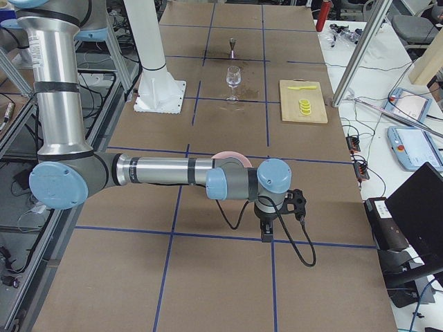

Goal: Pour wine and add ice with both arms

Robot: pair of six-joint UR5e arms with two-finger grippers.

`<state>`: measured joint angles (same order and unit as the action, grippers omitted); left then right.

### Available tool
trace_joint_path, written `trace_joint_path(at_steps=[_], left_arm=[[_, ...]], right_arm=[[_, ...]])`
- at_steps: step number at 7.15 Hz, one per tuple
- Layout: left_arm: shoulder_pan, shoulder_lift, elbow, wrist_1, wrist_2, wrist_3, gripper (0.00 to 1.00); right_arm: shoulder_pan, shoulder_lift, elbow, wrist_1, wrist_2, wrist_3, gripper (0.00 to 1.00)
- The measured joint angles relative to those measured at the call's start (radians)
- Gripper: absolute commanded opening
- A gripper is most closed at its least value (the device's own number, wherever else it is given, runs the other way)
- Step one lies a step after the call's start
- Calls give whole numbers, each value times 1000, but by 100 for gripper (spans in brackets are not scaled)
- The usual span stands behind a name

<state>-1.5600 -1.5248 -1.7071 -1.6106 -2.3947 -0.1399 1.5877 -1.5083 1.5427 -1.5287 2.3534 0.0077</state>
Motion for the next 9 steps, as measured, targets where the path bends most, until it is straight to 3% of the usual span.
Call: trace_joint_path(at_steps=[9], left_arm=[[0, 14, 4, -22, 30, 8, 100]], right_arm=[[0, 0, 6, 5, 4, 1, 100]])
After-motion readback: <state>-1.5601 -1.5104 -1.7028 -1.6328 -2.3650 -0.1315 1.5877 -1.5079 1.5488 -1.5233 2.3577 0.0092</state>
